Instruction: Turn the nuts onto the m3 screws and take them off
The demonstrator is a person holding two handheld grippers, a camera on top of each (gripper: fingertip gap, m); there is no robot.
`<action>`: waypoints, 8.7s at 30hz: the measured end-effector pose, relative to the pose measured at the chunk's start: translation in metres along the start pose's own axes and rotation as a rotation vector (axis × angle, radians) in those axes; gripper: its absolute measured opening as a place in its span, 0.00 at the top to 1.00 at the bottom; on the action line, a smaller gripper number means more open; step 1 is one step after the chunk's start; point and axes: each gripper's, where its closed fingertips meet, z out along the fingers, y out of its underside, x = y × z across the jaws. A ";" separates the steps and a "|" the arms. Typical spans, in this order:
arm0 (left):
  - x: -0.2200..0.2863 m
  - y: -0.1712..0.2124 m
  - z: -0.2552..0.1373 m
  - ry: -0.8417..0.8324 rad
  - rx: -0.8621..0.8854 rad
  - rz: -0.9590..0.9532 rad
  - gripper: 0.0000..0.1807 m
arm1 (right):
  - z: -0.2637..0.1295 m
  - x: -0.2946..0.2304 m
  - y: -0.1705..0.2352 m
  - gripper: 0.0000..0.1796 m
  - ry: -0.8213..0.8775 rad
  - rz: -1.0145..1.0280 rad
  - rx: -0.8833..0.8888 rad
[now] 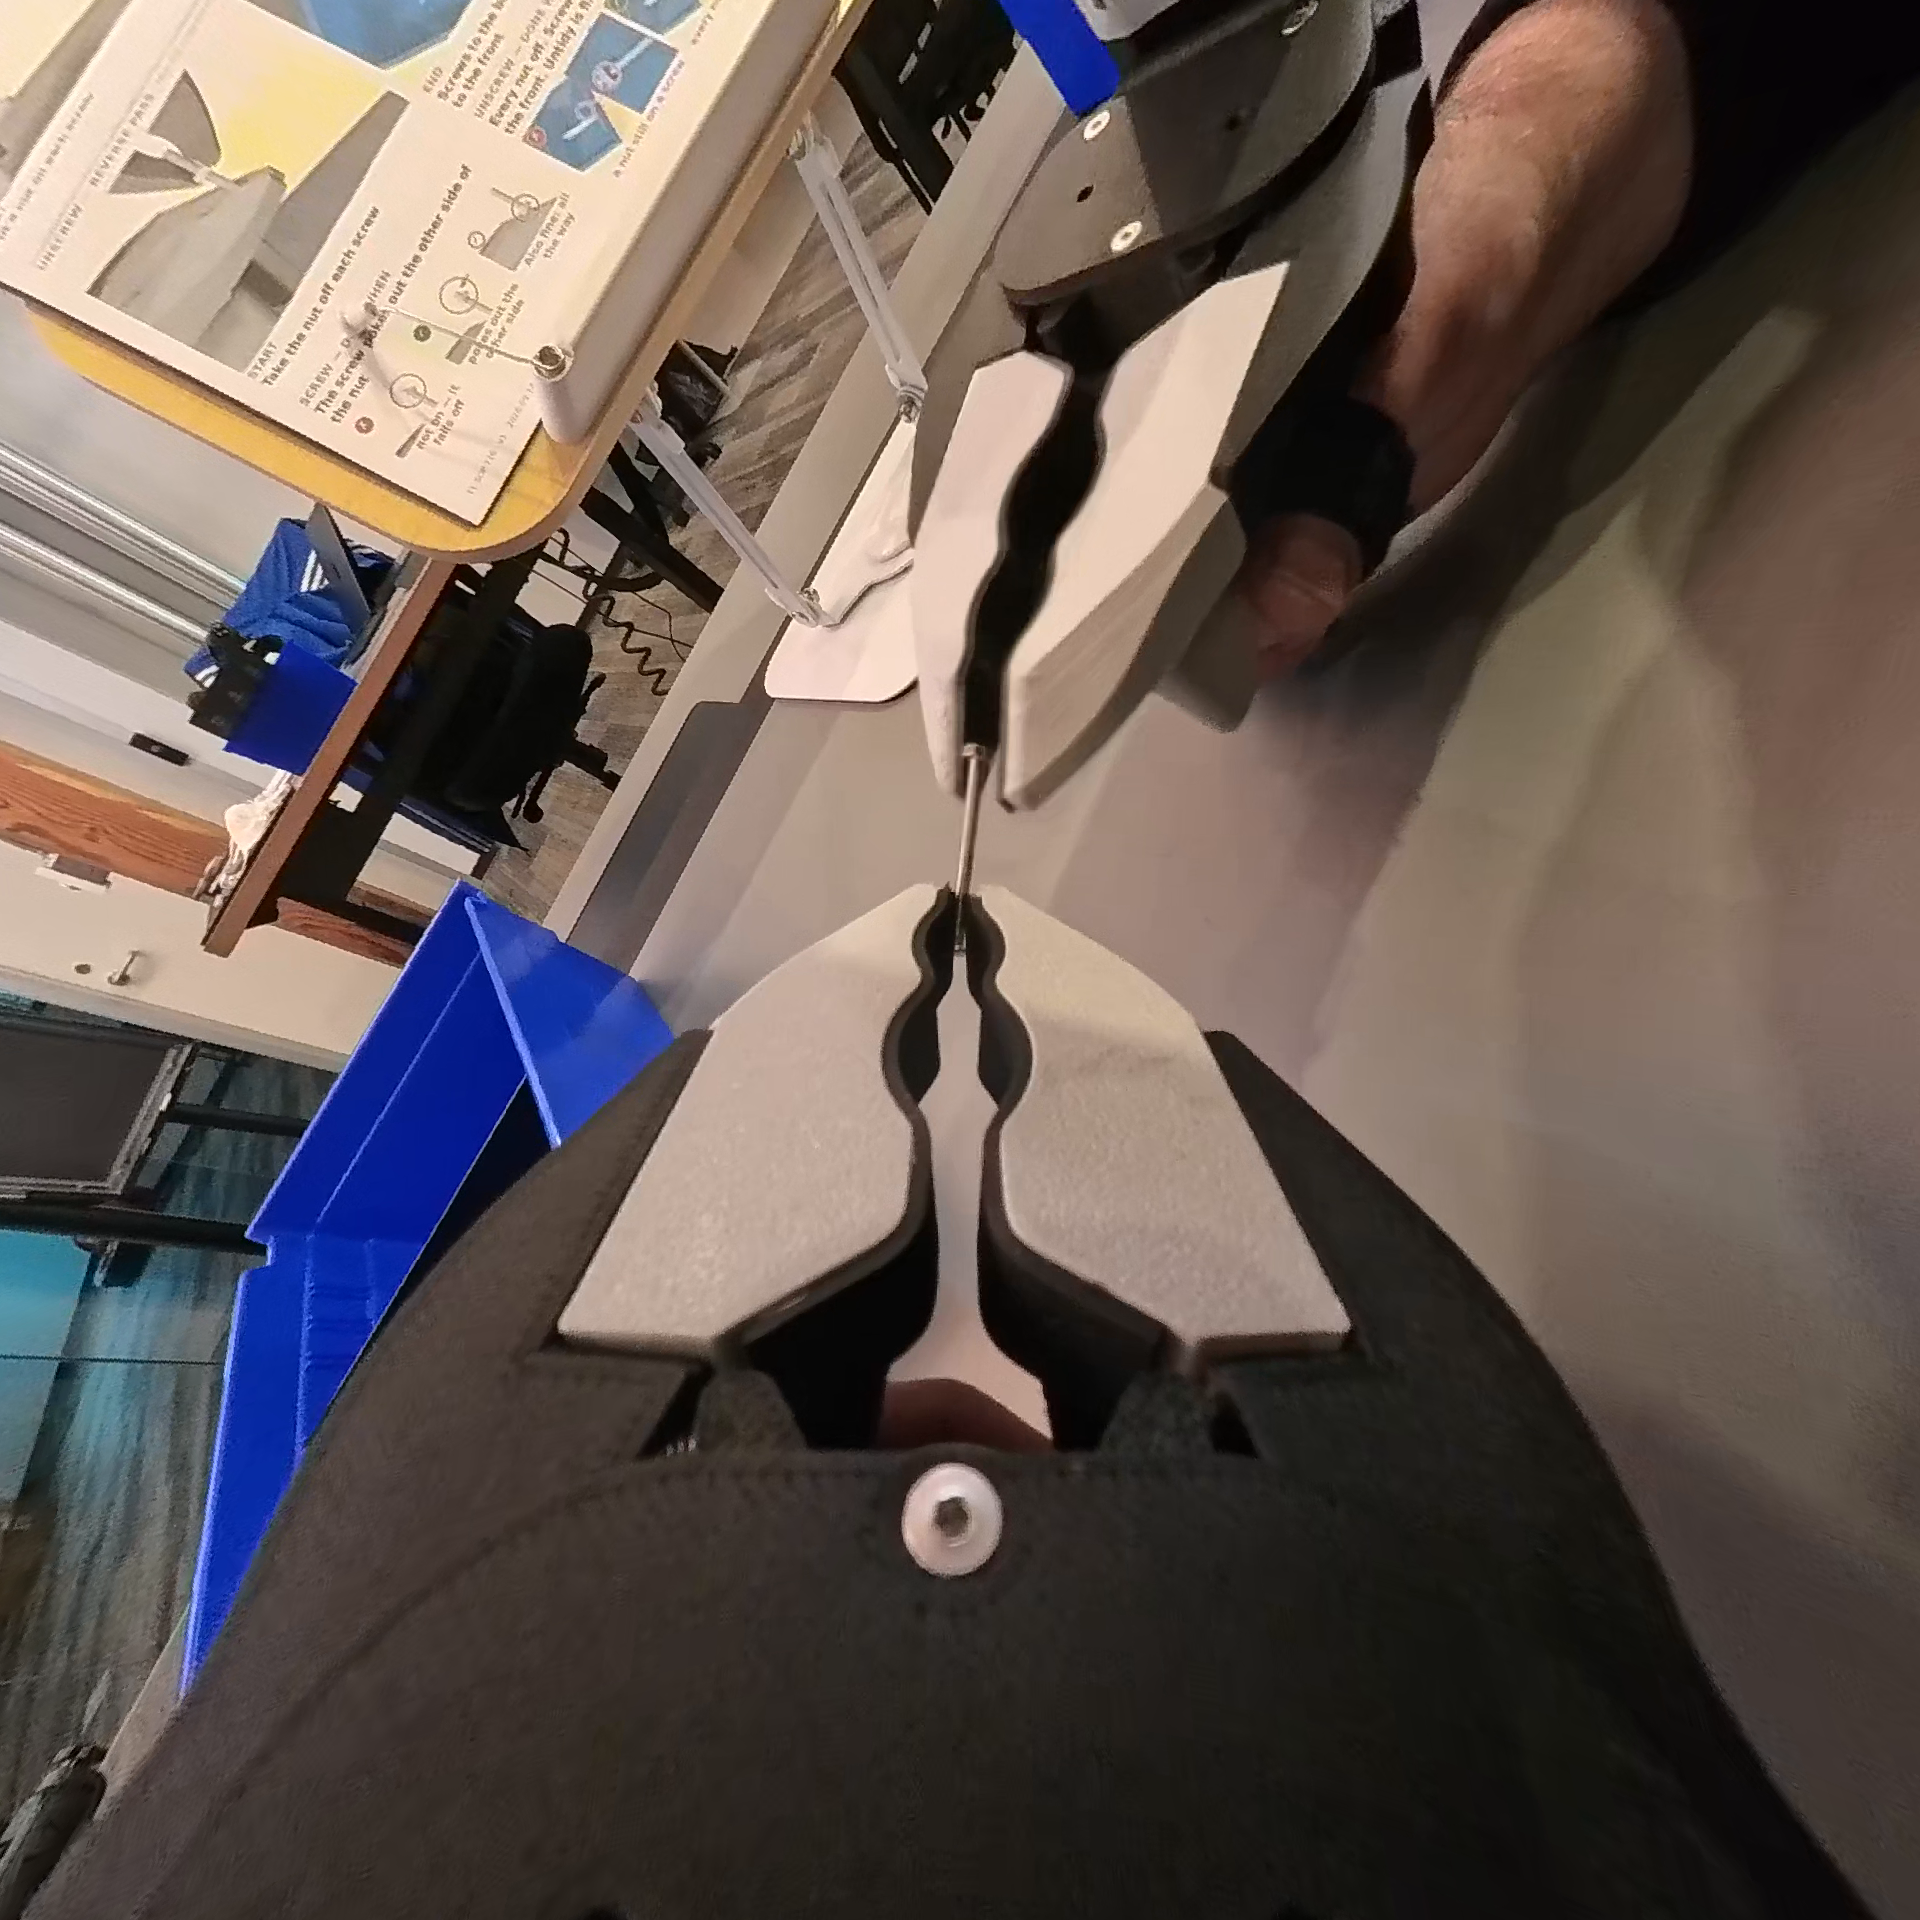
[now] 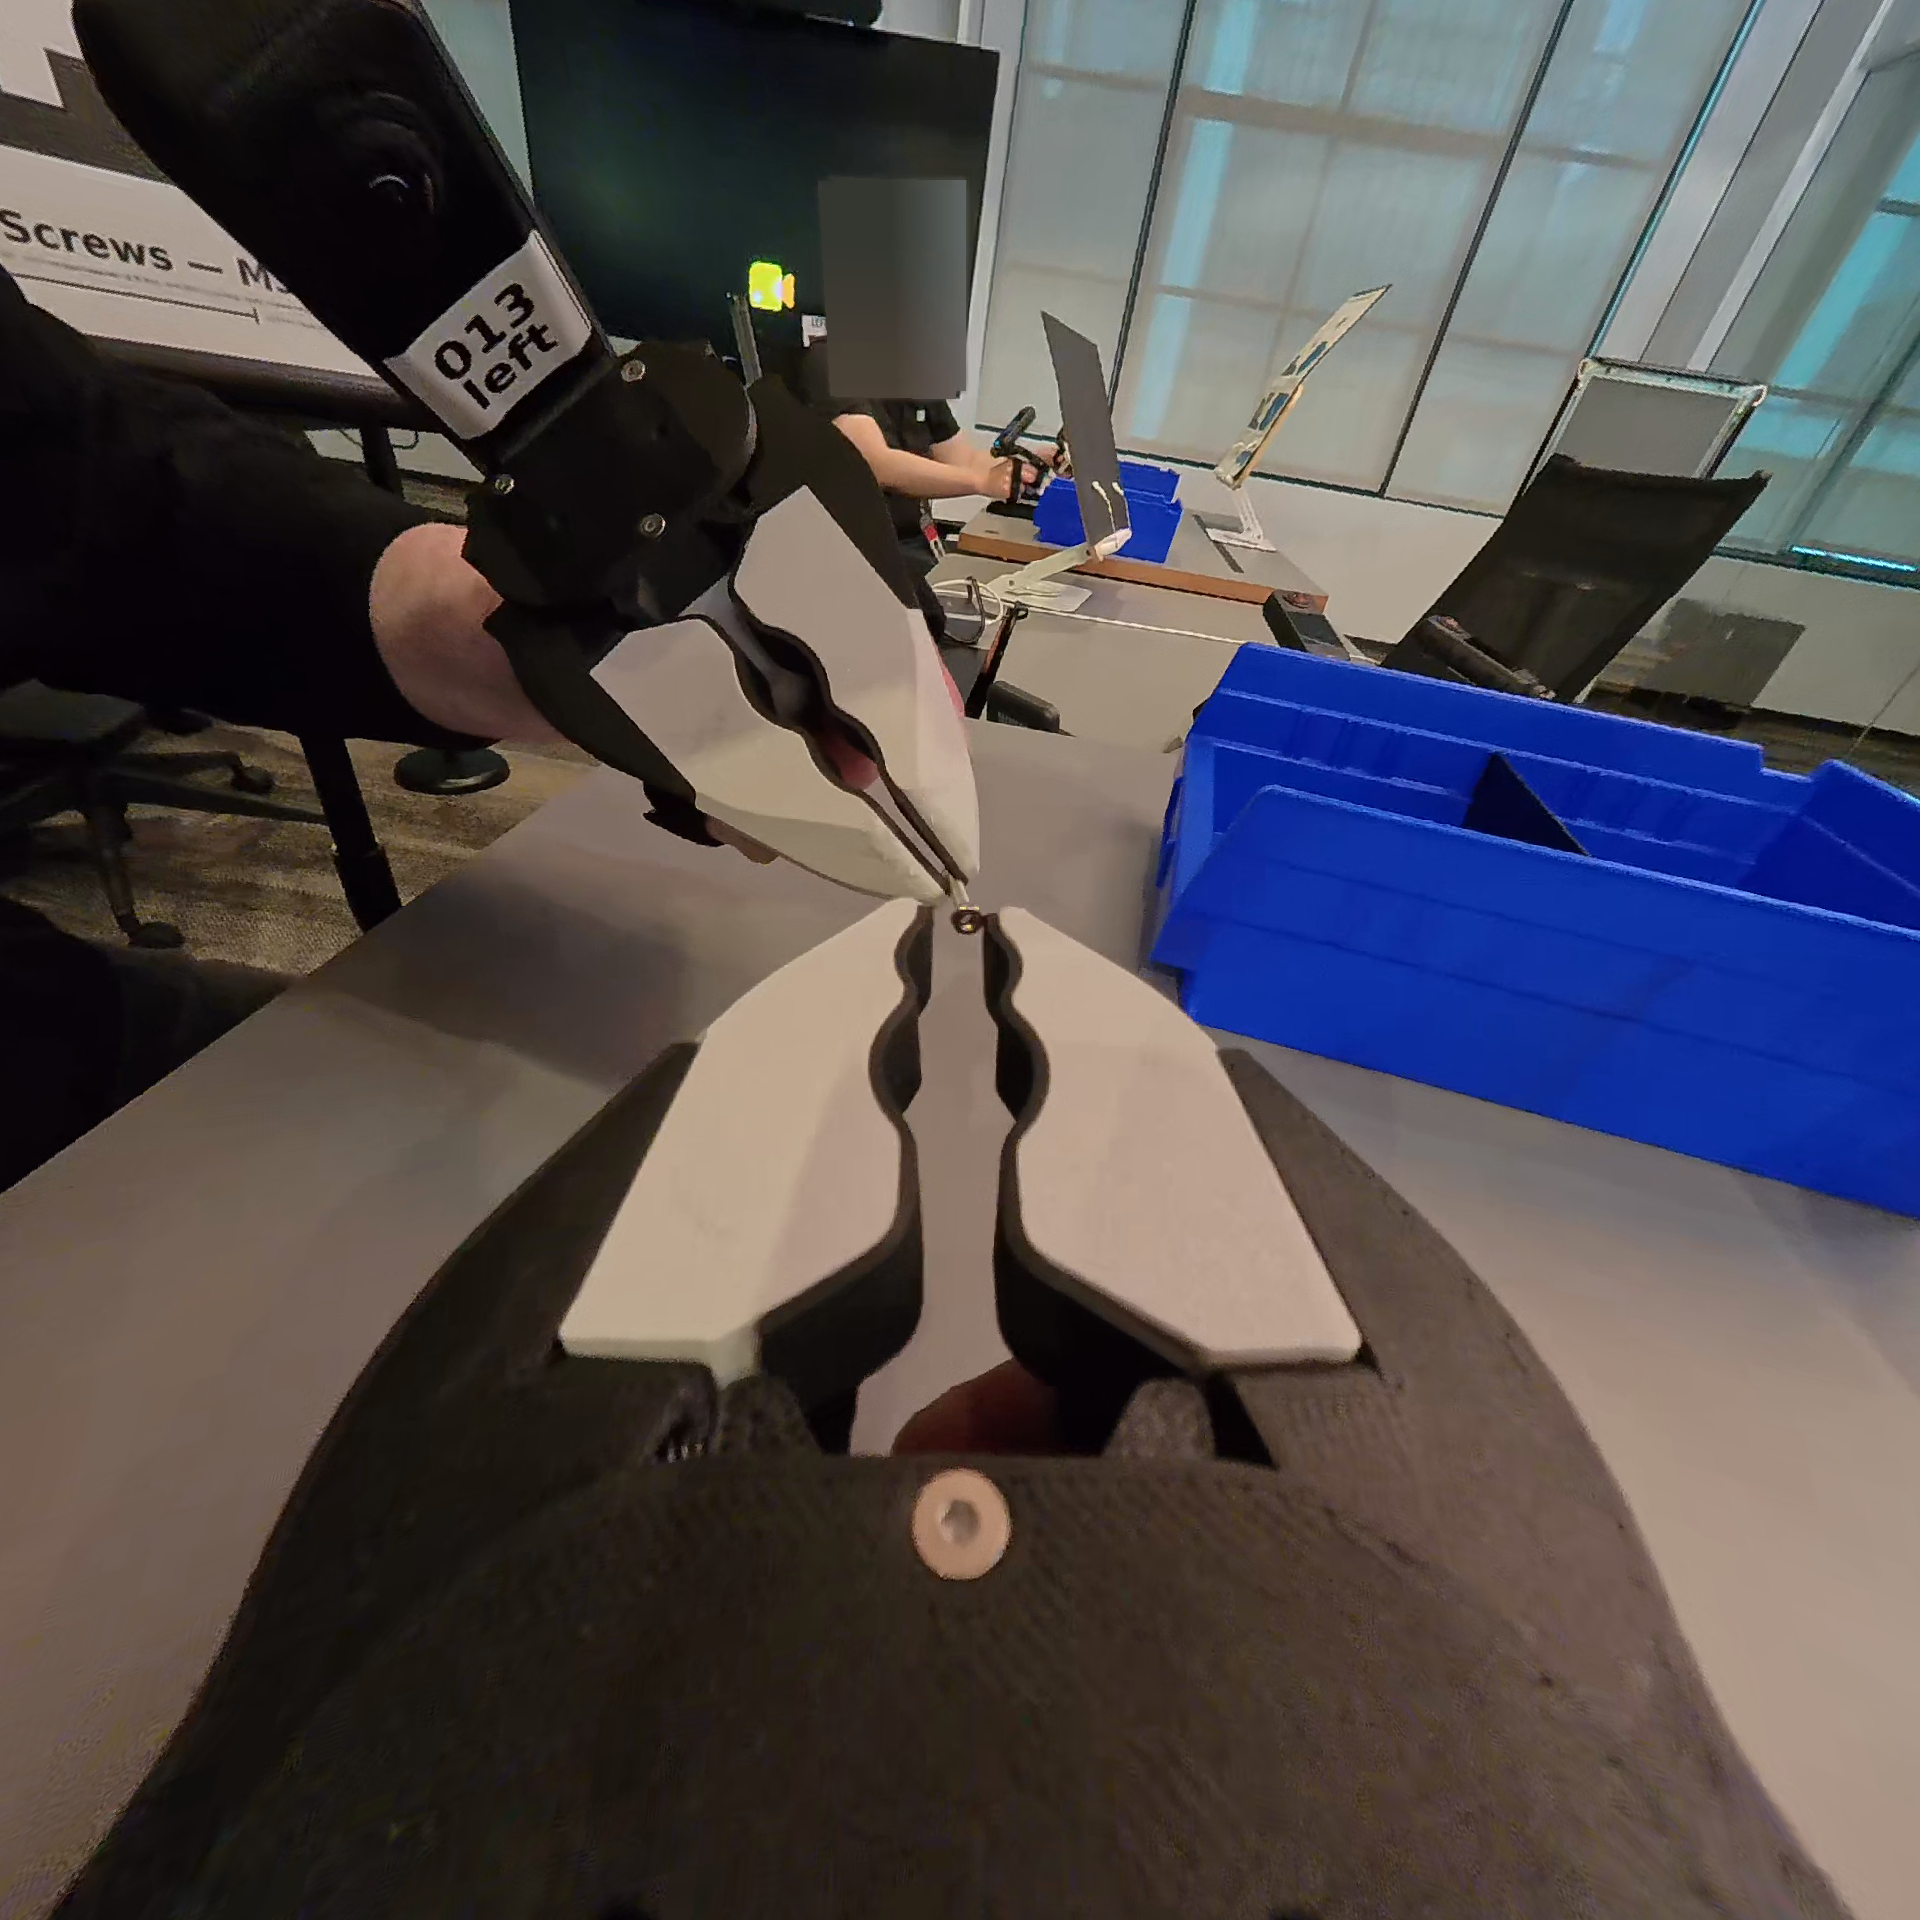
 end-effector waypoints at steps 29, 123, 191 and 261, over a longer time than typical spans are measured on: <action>-0.007 0.001 -0.001 -0.066 -0.030 0.036 0.99 | -0.001 0.002 -0.004 0.93 -0.006 0.086 0.024; -0.002 -0.014 -0.005 0.108 0.160 -0.313 0.90 | -0.009 -0.003 -0.019 0.97 -0.065 0.081 0.122; 0.011 -0.034 -0.011 0.358 0.348 -0.655 0.98 | -0.015 -0.015 -0.018 0.97 -0.180 0.035 0.125; 0.006 -0.031 -0.008 0.097 0.171 -0.168 0.98 | -0.015 -0.012 -0.017 0.98 -0.244 0.253 0.114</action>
